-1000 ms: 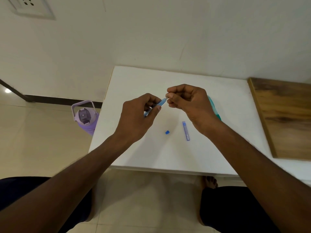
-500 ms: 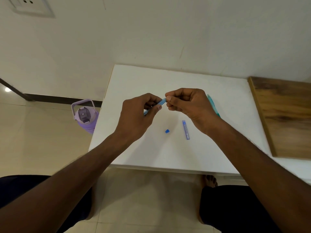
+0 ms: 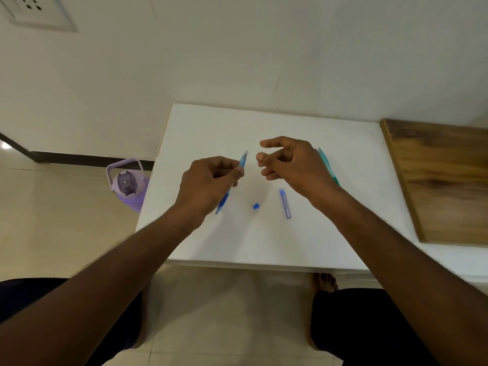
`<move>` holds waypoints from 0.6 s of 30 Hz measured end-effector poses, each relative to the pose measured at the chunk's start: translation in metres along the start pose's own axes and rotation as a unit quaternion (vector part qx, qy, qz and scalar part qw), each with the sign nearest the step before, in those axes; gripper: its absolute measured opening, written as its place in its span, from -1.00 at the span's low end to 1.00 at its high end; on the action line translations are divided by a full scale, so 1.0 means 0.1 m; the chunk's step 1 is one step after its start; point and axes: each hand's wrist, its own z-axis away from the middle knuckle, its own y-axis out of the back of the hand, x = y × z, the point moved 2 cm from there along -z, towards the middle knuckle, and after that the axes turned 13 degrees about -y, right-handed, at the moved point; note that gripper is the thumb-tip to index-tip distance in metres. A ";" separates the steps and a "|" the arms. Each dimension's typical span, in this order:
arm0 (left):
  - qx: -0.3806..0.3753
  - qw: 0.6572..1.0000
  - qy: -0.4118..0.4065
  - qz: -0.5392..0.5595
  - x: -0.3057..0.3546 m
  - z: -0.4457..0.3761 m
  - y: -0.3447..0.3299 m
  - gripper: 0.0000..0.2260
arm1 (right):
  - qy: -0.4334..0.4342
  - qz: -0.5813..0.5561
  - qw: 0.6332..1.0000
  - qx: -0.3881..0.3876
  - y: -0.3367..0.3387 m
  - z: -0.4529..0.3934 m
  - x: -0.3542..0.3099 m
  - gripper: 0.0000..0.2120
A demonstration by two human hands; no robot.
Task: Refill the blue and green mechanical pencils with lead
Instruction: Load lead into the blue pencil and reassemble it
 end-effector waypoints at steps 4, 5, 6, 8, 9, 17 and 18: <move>0.028 0.993 0.096 0.069 -0.14 -0.03 0.01 -0.85 | 0.046 0.315 0.948 0.020 0.07 0.04 0.15 -0.91; 0.029 0.995 0.090 0.044 -0.16 -0.03 0.00 -0.85 | 0.035 0.344 0.938 0.004 0.05 0.05 0.20 -0.91; 0.029 0.996 0.078 0.008 -0.18 -0.04 0.00 -0.86 | 0.023 0.355 0.935 -0.011 0.03 0.06 0.24 -0.90; 0.030 0.997 0.057 -0.044 -0.20 -0.05 -0.02 -0.87 | 0.014 0.347 0.937 -0.028 -0.01 0.07 0.27 -0.89; 0.029 0.997 0.051 -0.058 -0.21 -0.05 -0.04 -0.86 | 0.019 0.343 0.938 -0.035 -0.04 0.06 0.28 -0.89; 0.019 0.987 0.015 -0.157 -0.31 -0.07 -0.11 -0.70 | 0.058 0.353 0.931 -0.070 -0.36 0.07 0.40 -0.80; 0.016 0.986 0.010 -0.164 -0.31 -0.07 -0.11 -0.69 | 0.067 0.355 0.930 -0.066 -0.38 0.07 0.41 -0.81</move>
